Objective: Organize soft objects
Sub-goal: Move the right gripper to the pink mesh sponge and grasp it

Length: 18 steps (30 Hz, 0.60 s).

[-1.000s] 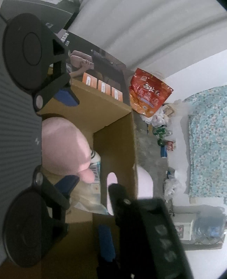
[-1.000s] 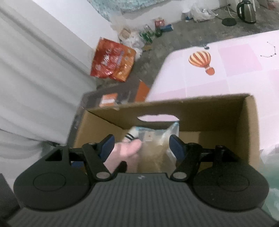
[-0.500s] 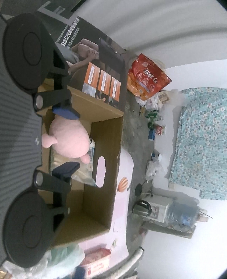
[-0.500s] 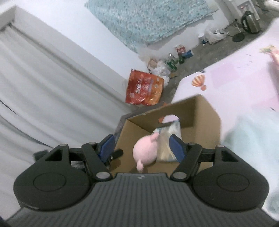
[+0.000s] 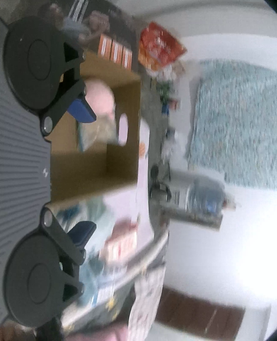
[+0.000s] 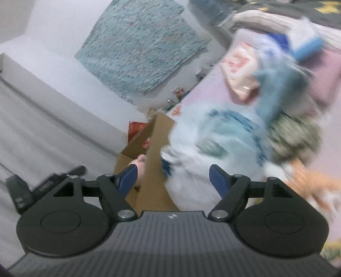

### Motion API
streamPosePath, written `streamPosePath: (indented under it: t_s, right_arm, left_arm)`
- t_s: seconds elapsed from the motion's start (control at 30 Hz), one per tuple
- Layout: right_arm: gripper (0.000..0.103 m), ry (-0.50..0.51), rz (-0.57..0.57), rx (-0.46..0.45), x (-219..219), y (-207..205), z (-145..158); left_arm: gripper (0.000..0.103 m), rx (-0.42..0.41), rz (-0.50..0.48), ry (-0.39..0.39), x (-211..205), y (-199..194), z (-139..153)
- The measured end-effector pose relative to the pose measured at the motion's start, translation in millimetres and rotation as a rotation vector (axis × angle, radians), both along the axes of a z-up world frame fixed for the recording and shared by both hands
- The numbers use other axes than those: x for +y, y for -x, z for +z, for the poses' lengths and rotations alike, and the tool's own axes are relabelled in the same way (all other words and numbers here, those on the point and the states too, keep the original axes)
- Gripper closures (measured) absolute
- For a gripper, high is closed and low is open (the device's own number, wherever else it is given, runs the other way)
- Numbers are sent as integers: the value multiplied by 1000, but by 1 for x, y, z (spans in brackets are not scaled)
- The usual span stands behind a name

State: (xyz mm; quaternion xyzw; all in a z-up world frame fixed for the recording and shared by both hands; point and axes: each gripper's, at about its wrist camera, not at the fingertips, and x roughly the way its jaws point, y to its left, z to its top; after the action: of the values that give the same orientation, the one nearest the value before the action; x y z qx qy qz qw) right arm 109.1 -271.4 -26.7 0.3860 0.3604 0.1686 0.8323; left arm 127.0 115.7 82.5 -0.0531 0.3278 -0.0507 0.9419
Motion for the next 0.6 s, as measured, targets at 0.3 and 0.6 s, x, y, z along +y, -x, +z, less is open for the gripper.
streamPosePath:
  t_s: [0.3, 0.6]
  right_arm:
    - [25, 60, -152, 19, -50, 72, -31]
    - [24, 46, -250, -4, -92, 93, -40]
  left_arm:
    - [0, 43, -277, 94, -84, 34, -19]
    - [0, 166, -430, 127, -155, 20, -46]
